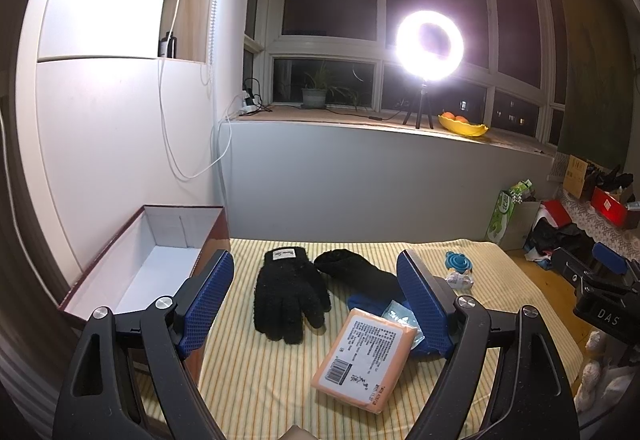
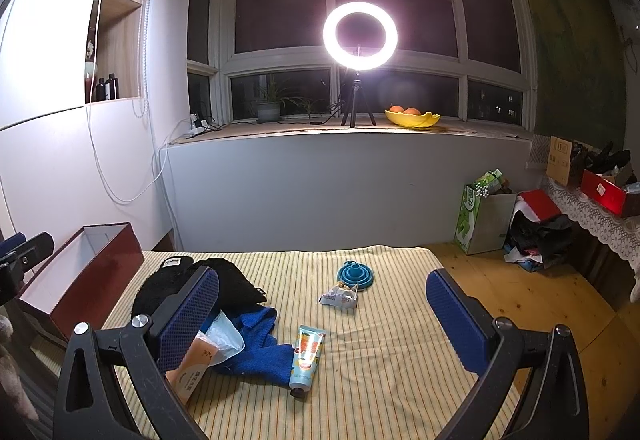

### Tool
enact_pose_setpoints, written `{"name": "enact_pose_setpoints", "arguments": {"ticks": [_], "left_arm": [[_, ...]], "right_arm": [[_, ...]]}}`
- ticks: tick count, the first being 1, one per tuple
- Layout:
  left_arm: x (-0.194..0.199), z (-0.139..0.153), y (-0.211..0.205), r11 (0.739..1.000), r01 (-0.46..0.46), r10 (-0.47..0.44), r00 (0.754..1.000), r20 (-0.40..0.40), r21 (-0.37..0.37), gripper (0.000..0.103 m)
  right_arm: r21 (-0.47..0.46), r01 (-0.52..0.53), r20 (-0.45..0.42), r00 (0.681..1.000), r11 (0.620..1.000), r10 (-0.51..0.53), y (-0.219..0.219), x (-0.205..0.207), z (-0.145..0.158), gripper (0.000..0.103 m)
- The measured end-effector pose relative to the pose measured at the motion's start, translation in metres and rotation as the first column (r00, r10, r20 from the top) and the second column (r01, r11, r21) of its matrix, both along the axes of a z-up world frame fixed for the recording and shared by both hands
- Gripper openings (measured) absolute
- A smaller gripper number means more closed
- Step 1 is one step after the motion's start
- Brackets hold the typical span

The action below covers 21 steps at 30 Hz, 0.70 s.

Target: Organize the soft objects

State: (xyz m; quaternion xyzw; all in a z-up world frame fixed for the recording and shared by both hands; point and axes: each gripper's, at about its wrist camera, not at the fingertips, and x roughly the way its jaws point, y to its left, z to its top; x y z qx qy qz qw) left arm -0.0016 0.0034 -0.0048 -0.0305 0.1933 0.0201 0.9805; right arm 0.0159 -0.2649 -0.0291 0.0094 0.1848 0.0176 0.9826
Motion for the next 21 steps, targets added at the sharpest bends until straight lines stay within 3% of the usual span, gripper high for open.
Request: {"name": "enact_pose_setpoints", "arguments": {"ticks": [21], "left_arm": [[-0.0030, 0.0008, -0.0010, 1.000, 0.008, -0.008, 1.000, -0.001, -0.006, 0.084]], "right_arm": [[0.006, -0.006, -0.006, 1.000, 1.000, 0.006, 0.0034, -0.0011, -0.0053, 0.103]]}}
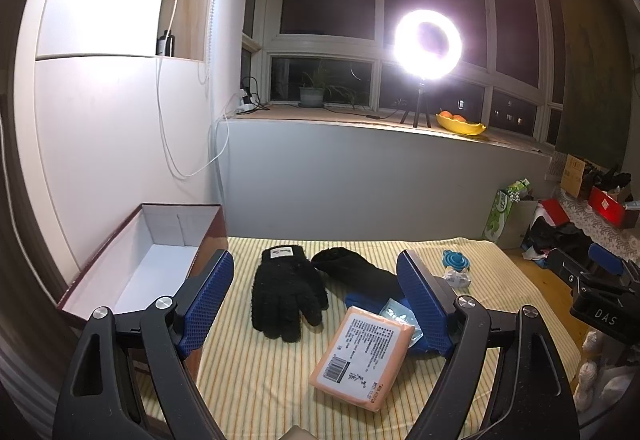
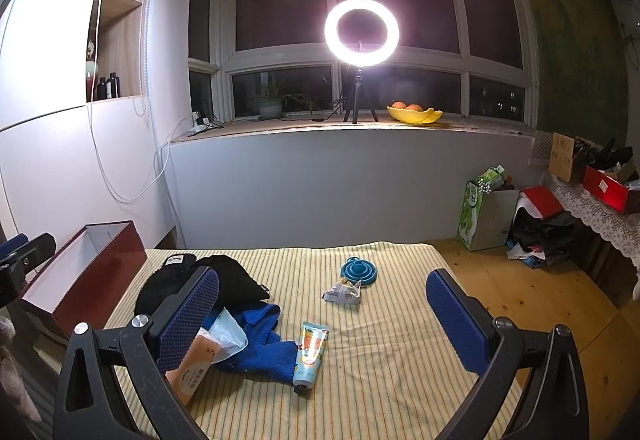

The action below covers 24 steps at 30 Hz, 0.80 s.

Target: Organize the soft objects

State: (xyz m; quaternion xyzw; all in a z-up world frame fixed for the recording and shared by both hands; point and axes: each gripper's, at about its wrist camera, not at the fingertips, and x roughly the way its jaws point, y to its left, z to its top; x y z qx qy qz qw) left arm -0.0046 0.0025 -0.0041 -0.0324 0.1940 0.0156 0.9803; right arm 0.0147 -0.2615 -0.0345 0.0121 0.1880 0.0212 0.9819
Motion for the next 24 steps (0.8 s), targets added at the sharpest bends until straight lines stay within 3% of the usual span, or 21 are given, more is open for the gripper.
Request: {"name": "enact_pose_setpoints", "arguments": {"ticks": [24], "left_arm": [[0.003, -0.005, 0.009, 1.000, 0.003, -0.003, 1.000, -0.029, -0.009, 0.084]], "right_arm": [[0.007, -0.033, -0.049, 0.998, 0.999, 0.034, 0.005, 0.010, -0.006, 0.103]]}}
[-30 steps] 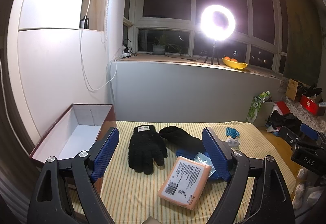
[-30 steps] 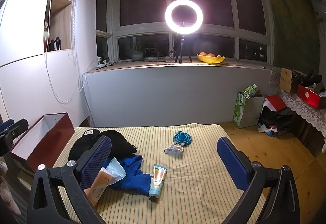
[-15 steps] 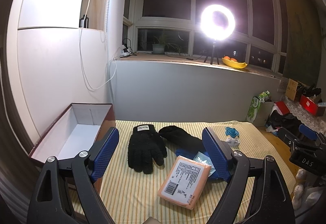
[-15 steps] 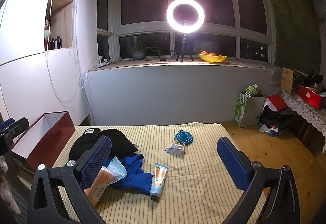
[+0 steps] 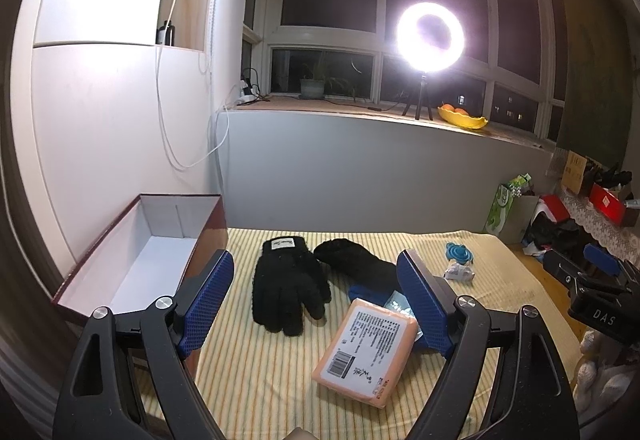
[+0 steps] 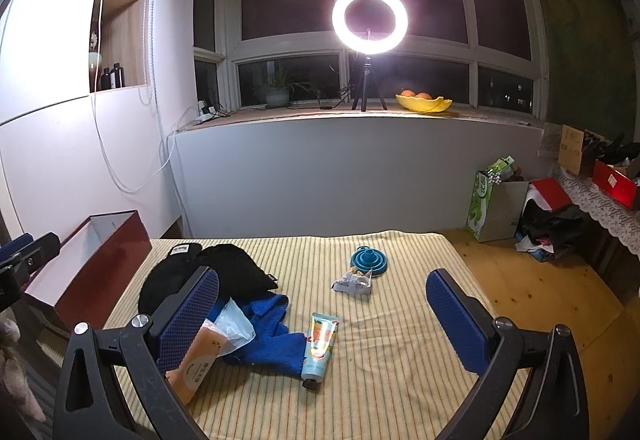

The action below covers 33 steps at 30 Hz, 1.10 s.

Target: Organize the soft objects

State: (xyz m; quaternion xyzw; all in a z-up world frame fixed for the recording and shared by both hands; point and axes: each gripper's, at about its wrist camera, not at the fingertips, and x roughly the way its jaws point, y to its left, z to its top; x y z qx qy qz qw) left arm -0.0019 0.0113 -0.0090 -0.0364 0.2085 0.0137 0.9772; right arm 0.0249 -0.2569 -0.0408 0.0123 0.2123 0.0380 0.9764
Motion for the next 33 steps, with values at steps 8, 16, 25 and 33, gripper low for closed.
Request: {"name": "enact_pose_setpoints", "arguments": {"ticks": [8, 16, 25, 33], "left_arm": [[0.006, -0.024, 0.018, 0.999, -0.013, 0.010, 0.998, -0.069, -0.039, 0.084], [0.007, -0.057, 0.031, 0.997, 0.002, -0.016, 0.985, -0.174, -0.077, 0.084], [0.001, -0.097, 0.027, 0.987, 0.050, -0.095, 0.948, -0.303, -0.155, 0.084], [0.002, -0.123, 0.009, 0.957, 0.102, -0.203, 0.905, -0.373, -0.271, 0.082]], "right_arm": [[0.022, -0.071, -0.047, 0.996, 0.997, 0.072, 0.003, 0.008, -0.011, 0.103], [0.097, -0.205, -0.147, 0.965, 0.974, 0.218, 0.013, 0.025, -0.033, 0.103], [0.144, -0.398, -0.269, 0.865, 0.906, 0.423, 0.045, 0.061, -0.052, 0.098], [0.142, -0.499, -0.366, 0.776, 0.855, 0.513, 0.078, 0.092, -0.061, 0.087]]}}
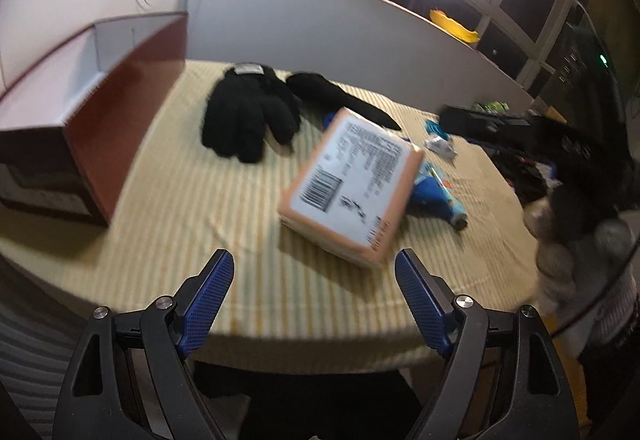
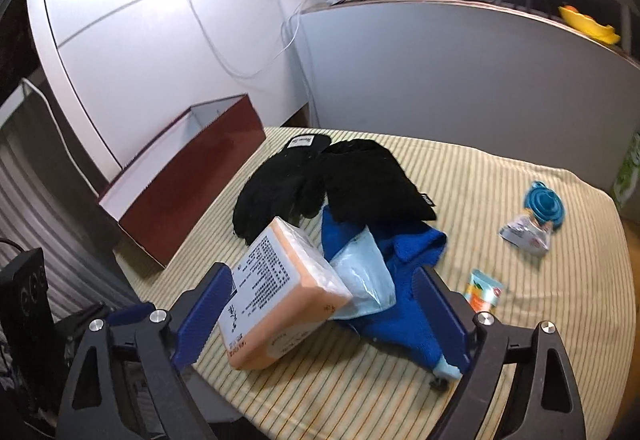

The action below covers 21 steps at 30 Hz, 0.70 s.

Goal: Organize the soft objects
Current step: 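Reach the left gripper to the orange-and-white box and grasp it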

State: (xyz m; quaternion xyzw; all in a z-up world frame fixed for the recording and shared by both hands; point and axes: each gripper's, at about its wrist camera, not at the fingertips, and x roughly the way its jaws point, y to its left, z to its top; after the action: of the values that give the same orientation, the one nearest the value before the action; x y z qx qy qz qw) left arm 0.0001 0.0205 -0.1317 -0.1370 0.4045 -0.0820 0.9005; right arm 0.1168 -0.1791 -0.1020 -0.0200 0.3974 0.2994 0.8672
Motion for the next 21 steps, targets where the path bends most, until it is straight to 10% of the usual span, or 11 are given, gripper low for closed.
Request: {"name": "enact_pose_setpoints", "arguments": {"ticks": [8, 21], "left_arm": [[0.009, -0.009, -0.007, 0.994, 0.027, -0.033, 0.998, -0.054, -0.106, 0.077], [0.035, -0.026, -0.016, 0.984, 0.043, -0.065, 0.990, -0.124, -0.170, 0.067]], "right_arm": [[-0.023, -0.075, -0.107, 0.992, 0.997, 0.072, 0.024, 0.024, -0.014, 0.061], [-0.049, -0.123, -0.189, 0.976, 0.991, 0.111, 0.040, 0.039, -0.026, 0.055]]}}
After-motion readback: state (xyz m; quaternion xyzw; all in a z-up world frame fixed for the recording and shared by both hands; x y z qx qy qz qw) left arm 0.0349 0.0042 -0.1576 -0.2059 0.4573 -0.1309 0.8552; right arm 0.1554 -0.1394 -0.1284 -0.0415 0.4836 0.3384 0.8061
